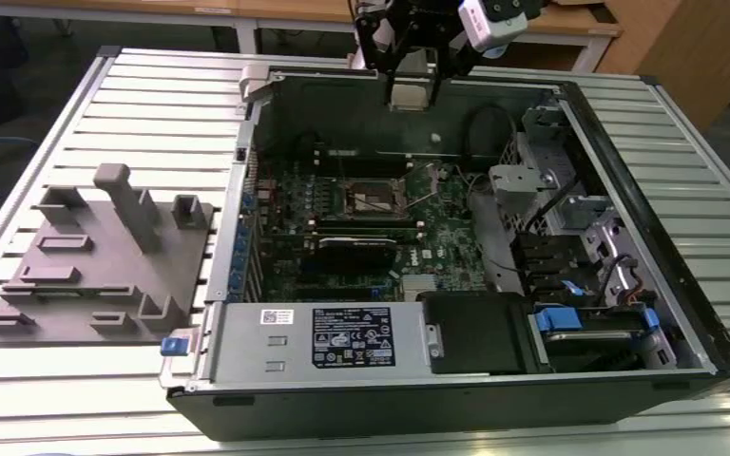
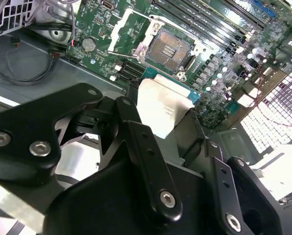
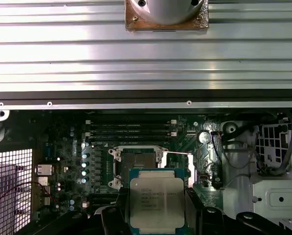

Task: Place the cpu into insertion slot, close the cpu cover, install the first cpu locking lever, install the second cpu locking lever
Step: 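Place the cpu into insertion slot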

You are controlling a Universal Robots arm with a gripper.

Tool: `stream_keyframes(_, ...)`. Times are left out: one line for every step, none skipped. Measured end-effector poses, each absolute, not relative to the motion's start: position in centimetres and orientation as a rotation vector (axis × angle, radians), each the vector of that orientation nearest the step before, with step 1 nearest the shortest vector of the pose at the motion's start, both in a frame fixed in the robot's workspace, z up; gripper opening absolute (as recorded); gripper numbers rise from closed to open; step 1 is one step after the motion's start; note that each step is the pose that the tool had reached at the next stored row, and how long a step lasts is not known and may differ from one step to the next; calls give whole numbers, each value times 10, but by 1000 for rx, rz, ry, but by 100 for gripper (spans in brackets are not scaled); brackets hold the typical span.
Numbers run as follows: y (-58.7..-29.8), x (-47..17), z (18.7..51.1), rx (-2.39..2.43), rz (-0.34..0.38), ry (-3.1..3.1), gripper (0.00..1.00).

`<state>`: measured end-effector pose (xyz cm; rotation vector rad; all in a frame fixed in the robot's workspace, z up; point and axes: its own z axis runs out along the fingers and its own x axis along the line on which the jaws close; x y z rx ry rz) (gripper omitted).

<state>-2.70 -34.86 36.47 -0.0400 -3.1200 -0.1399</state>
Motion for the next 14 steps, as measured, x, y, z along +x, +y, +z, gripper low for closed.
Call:
stream_keyframes(-349, -27, 365, -40, -140, -3120, 54)
stream_keyframes(-349, -27, 365, -40, -140, -3120, 54)
stream_keyframes(-349, -27, 365, -40, -140, -3120, 54)
stream_keyframes(-349, -27, 365, -40, -140, -3120, 54)
stream_keyframes(-349, -27, 365, -40, -140, -3120, 54)
stream_keyframes(-349, -27, 364, -40, -140, -3120, 54)
stream_keyframes(-349, -27, 364, -40, -140, -3120, 54)
stream_keyframes(-349, -27, 364, -40, -140, -3120, 54)
stream_keyframes(-349, -27, 364, -40, -140, -3120, 54)
stream_keyframes(-349, -27, 364, -40, -140, -3120, 54)
stream_keyframes(-349, -27, 364, -40, -140, -3120, 54)
stream_keyframes(-349, -27, 364, -40, -140, -3120, 54)
stream_keyframes(-349, -27, 364, -40, -140, -3120, 54)
stream_keyframes(-349, -27, 364, -40, -140, -3120, 54)
